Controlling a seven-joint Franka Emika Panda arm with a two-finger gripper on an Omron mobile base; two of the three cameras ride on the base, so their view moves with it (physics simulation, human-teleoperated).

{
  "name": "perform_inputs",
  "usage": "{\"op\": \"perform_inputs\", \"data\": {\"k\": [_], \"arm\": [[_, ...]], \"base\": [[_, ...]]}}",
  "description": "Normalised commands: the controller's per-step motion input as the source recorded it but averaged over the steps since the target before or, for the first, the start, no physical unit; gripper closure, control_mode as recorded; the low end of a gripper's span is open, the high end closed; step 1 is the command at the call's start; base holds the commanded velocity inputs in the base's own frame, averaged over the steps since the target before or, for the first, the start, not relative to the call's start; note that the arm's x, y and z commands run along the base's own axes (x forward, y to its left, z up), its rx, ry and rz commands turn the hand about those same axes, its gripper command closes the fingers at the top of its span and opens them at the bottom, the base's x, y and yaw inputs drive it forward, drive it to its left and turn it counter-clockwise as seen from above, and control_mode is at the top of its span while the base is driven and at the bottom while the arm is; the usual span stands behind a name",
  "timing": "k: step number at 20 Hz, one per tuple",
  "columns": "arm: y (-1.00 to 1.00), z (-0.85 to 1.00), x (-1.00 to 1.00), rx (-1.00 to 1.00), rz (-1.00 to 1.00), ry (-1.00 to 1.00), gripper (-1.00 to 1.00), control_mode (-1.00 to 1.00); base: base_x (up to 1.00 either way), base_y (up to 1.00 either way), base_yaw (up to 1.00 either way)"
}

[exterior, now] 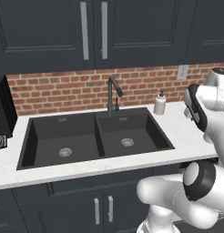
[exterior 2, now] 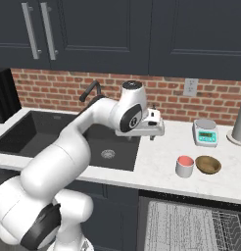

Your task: Pick up the cup and bowl from the counter, place them in the dishwasher, and close the dishwasher door.

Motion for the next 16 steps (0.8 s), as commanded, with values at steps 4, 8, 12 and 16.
{"op": "perform_inputs", "data": {"k": [4,8,12,16], "arm": [[-0.56,-0.3,0.0,-0.19,-0.03,0.01,-1.0,-1.0],[-0.28,-0.14,0.0,-0.14,0.0,0.03,-1.0,-1.0],[-0.01,0.0,0.0,-0.04,-0.01,0.03,-1.0,-1.0],[-0.03,0.0,0.0,-0.03,0.0,0.05,-1.0,-1.0]], "base": [[0.0,0.0,0.0],[0.0,0.0,0.0],[0.0,0.0,0.0],[0.0,0.0,0.0]]}}
